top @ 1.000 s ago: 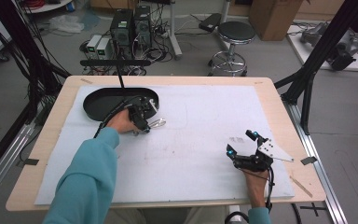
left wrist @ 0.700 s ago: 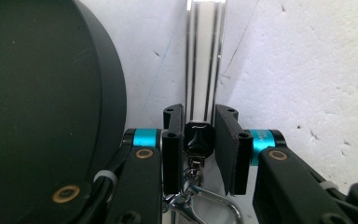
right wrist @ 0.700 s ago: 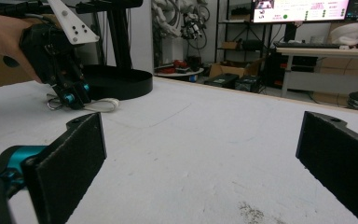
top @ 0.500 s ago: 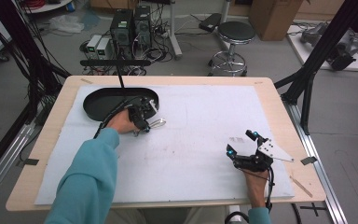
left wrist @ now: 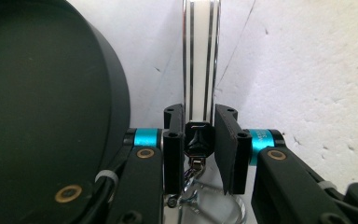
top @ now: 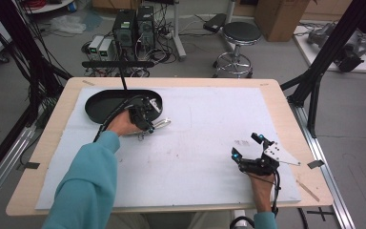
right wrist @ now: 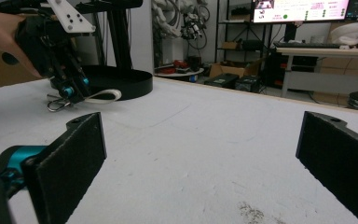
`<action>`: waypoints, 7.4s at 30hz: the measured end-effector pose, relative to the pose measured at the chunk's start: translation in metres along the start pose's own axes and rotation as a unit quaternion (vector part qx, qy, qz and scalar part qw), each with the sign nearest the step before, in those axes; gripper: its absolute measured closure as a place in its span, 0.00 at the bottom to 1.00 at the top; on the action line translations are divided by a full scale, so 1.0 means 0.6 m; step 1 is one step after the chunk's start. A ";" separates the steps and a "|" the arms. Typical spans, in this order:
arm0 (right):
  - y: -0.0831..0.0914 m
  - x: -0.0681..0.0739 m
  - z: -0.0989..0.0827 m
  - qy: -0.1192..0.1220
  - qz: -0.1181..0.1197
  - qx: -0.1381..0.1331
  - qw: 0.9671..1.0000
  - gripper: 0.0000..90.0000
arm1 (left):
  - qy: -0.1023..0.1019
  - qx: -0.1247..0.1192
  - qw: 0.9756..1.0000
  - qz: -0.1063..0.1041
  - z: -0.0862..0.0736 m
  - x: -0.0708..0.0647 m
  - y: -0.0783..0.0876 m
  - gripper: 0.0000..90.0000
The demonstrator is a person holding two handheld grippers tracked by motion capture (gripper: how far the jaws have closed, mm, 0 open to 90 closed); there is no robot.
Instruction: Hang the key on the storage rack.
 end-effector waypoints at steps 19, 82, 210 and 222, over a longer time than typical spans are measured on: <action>0.000 0.000 0.000 0.004 0.002 -0.002 1.000 0.01 | 0.059 -0.156 0.985 0.044 0.043 0.029 0.093 0.82; 0.000 0.001 0.000 0.000 0.000 0.000 1.000 0.01 | 0.158 -0.368 0.906 0.138 0.088 0.149 0.136 0.82; 0.000 0.003 0.000 0.007 0.002 0.001 1.000 0.01 | 0.117 -0.467 0.862 0.154 -0.103 -0.024 0.216 0.02; 0.000 0.002 0.000 0.006 0.001 -0.001 1.000 0.01 | 0.122 -0.497 0.844 0.160 -0.170 -0.080 0.221 0.02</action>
Point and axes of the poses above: each handheld gripper's, and its own axes: y roughly backward along the jaws, z roughly out of its top, x roughly to its left, the point moved 10 cm from there along -y, roughly forward along the jaws, and after that the axes turned 11 degrees about -x, right-handed, at the moved point
